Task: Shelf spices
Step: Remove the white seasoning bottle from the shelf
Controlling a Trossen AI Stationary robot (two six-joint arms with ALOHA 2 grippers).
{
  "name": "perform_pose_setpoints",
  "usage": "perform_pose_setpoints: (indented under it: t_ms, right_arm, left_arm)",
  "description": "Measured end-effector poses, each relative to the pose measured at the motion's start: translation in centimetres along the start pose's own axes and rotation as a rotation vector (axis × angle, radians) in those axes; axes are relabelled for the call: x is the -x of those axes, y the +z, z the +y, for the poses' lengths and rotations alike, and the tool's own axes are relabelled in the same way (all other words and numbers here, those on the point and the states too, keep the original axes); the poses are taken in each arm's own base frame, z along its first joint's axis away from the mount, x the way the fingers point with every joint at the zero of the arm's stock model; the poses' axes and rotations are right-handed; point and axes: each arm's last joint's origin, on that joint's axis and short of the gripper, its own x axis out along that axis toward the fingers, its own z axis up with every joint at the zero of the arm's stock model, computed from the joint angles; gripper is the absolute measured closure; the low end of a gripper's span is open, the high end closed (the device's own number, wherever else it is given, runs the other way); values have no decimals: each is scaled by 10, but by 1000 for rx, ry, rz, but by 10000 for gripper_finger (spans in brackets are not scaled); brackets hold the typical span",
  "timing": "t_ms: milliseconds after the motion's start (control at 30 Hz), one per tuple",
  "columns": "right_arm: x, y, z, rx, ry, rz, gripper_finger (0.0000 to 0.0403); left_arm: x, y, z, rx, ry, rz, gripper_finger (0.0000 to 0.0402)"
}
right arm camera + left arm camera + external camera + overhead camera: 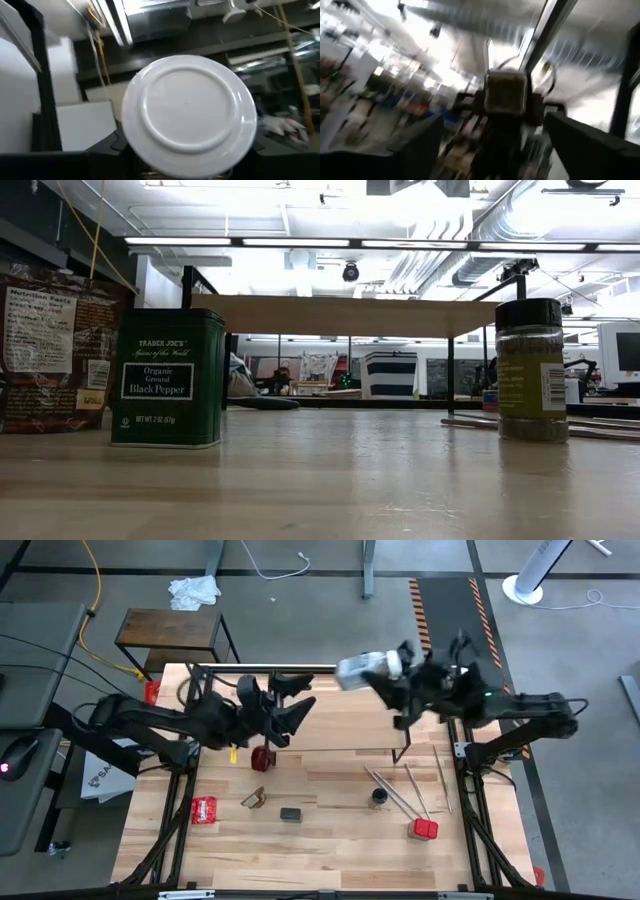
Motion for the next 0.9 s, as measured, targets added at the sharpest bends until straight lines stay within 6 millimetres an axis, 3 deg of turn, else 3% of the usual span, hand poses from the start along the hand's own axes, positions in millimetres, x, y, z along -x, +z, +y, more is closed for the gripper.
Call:
perform_pose_setpoints:
  t_ms: [167, 267, 367, 467, 600, 733, 900]
  right_arm:
    - [37, 9, -1, 23, -6, 267, 221]
    - [63, -6, 2, -25, -51, 564, 221]
    - [82, -37, 13, -56, -106, 846, 221]
    - [97, -76, 27, -87, -123, 992, 221]
    - [117, -128, 43, -194, -105, 1037, 221]
    - [138, -186, 41, -221, -150, 1118, 221]
    - [138, -234, 46, -175, -123, 1194, 221]
  left_arm:
    - [22, 36, 4, -126, 71, 143, 34]
    - [37, 57, 7, -180, 129, 198, 36]
    - [51, 68, 12, -220, 194, 255, 36]
    - [61, 77, 14, -231, 242, 279, 36]
    - [66, 78, 15, -241, 268, 310, 36]
    - [67, 76, 15, -254, 299, 317, 36]
    - [69, 71, 16, -286, 338, 353, 35]
